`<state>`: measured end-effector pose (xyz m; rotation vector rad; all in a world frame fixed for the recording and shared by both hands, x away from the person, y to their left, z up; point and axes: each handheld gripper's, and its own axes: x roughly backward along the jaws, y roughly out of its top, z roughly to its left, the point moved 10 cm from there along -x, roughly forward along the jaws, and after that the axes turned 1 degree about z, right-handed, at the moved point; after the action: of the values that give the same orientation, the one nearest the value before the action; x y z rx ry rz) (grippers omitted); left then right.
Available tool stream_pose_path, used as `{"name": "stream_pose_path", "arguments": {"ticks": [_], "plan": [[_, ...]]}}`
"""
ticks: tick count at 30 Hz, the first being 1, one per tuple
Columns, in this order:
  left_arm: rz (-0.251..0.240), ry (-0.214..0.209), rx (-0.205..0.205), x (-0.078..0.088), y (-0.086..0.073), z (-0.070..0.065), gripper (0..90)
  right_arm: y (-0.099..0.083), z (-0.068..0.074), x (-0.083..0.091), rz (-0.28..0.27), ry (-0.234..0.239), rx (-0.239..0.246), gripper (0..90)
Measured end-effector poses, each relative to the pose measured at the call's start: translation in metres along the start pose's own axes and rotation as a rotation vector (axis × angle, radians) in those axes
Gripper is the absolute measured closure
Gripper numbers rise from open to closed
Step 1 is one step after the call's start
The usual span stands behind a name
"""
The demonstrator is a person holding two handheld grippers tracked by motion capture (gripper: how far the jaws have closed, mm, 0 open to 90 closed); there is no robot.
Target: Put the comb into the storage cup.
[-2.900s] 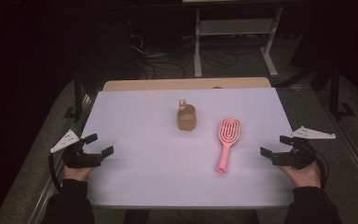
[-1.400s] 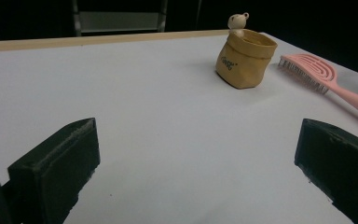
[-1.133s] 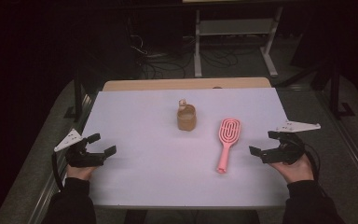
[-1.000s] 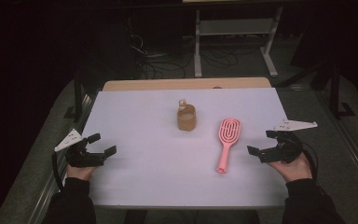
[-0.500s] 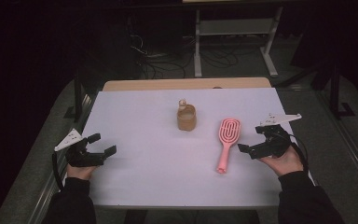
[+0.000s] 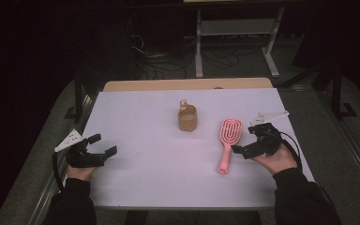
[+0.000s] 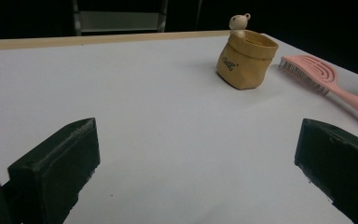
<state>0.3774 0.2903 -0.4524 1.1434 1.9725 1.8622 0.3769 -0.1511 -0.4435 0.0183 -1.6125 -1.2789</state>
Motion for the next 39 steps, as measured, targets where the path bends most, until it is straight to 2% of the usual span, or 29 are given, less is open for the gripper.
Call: {"name": "stream_pose_path", "arguments": {"ticks": [15,31,34,36,39], "plan": [[0.000,-0.002,-0.003,0.000,0.000,0.000,0.0,0.003,0.013,-0.017,0.037,0.032,0.030,0.9],[0.002,-0.007,-0.002,-0.001,0.000,-0.001,0.0,0.010,0.029,-0.032,0.040,0.107,0.049,24.5],[0.003,-0.008,-0.004,-0.001,0.000,-0.001,0.0,0.008,0.034,-0.038,0.062,0.131,0.061,31.3],[0.002,-0.009,-0.004,-0.001,0.000,-0.001,0.0,0.007,0.035,-0.040,0.064,0.131,0.064,32.6],[0.002,-0.008,-0.004,-0.001,0.000,-0.001,0.0,0.006,0.038,-0.047,0.069,0.127,0.068,40.5]]}}
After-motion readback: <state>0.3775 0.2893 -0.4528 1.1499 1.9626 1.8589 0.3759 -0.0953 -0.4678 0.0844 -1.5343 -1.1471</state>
